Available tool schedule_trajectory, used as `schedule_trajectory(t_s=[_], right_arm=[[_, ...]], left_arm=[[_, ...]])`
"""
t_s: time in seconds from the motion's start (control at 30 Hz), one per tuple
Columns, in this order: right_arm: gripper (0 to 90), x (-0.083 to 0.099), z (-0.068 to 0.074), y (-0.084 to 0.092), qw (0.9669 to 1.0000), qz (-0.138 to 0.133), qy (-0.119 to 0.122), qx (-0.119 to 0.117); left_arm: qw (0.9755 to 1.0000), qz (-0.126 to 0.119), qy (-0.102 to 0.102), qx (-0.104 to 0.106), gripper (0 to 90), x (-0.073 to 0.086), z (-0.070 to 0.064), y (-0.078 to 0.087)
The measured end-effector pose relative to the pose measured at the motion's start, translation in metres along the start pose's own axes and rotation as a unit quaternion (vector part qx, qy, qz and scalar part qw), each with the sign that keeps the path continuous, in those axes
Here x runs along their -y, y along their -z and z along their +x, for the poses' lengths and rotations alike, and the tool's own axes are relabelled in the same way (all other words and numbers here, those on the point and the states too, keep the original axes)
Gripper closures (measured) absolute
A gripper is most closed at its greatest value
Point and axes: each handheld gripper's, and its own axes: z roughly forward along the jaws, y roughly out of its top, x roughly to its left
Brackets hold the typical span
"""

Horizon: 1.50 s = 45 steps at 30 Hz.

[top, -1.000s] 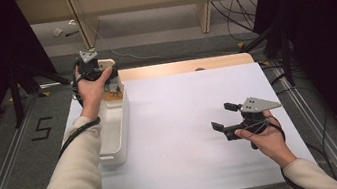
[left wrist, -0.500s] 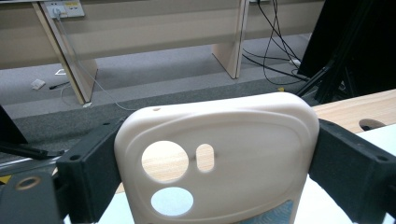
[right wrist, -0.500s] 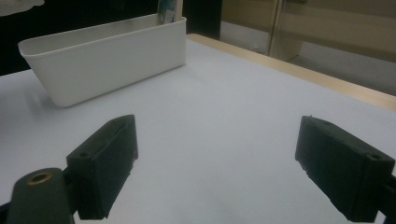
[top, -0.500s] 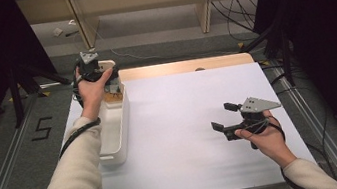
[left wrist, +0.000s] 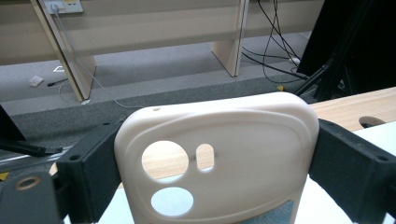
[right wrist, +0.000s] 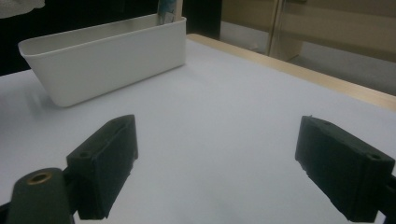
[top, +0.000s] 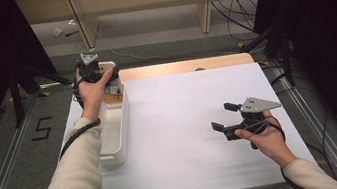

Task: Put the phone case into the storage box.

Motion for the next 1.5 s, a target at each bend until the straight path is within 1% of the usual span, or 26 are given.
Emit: schedule_trajectory(t_s=[0.83, 1.13, 1.5], right_arm=[[14.1, 0.000, 0.000, -0.001, 1.0000, 0.000, 0.001, 0.000], [14.1, 0.000, 0.000, -0.001, 1.0000, 0.000, 0.001, -0.002], [14.2, 0.000, 0.000, -0.001, 1.0000, 0.000, 0.001, 0.000]], left_arm=[[0.9999, 0.011, 0.001, 0.004, 9.7, 0.007, 0.000, -0.005], [0.9999, 0.012, 0.004, 0.004, 9.6, 0.010, 0.001, -0.006], [0.9998, 0.020, 0.006, 0.004, 9.5, 0.015, 0.001, -0.009]])
